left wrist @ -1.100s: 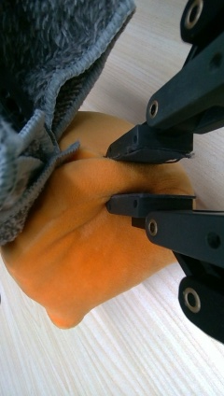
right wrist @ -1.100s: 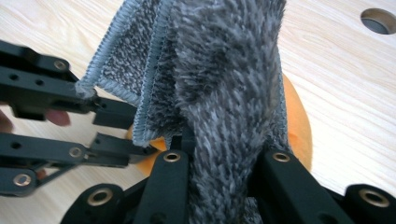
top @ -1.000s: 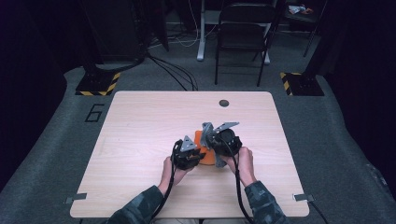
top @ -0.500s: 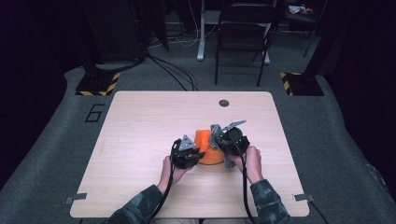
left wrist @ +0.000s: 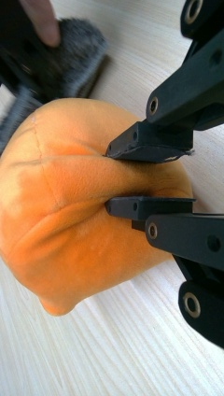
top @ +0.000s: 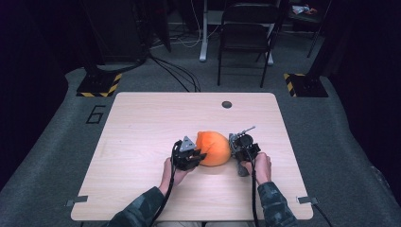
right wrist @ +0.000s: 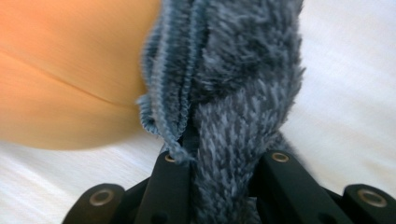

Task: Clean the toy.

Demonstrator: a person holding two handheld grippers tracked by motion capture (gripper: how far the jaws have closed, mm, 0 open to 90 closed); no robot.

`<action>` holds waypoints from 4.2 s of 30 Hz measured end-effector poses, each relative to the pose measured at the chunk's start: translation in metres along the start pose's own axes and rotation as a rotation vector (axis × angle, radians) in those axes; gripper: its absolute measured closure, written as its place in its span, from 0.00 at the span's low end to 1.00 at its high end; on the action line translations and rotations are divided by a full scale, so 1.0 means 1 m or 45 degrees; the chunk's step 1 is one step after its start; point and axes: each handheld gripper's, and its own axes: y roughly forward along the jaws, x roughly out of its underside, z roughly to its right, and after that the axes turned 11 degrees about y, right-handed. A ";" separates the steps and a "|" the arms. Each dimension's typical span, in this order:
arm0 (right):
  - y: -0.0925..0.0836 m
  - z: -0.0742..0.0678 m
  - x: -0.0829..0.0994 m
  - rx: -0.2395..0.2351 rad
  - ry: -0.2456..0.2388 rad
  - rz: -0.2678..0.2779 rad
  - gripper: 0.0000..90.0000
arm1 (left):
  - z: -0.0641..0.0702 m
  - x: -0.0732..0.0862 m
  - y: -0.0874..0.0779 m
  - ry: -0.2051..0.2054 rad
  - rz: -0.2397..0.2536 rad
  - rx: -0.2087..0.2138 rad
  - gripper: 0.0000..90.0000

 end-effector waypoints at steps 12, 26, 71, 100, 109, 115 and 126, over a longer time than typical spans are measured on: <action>-0.074 -0.043 -0.021 -0.182 -0.089 0.233 0.87 | 0.011 -0.005 0.000 0.104 0.013 -0.037 0.81; -0.056 -0.077 -0.017 -0.063 -0.223 0.206 0.87 | 0.013 -0.005 0.000 0.148 -0.004 -0.013 0.81; -0.052 -0.033 -0.016 -0.087 -0.091 0.085 0.87 | -0.008 0.003 0.001 -0.013 0.040 -0.011 0.75; -0.080 -0.073 -0.020 -0.230 -0.145 0.331 0.86 | 0.026 -0.011 -0.006 0.190 0.057 -0.064 0.90; -0.059 -0.075 -0.018 -0.122 -0.196 0.277 0.87 | 0.020 -0.007 -0.002 0.167 0.032 -0.040 0.89; -0.055 -0.060 -0.018 -0.077 -0.172 0.244 0.87 | 0.017 -0.004 -0.001 0.143 0.031 -0.021 0.89; -0.035 -0.022 -0.011 0.062 -0.055 0.137 0.87 | 0.012 -0.003 -0.001 0.121 0.033 -0.011 0.88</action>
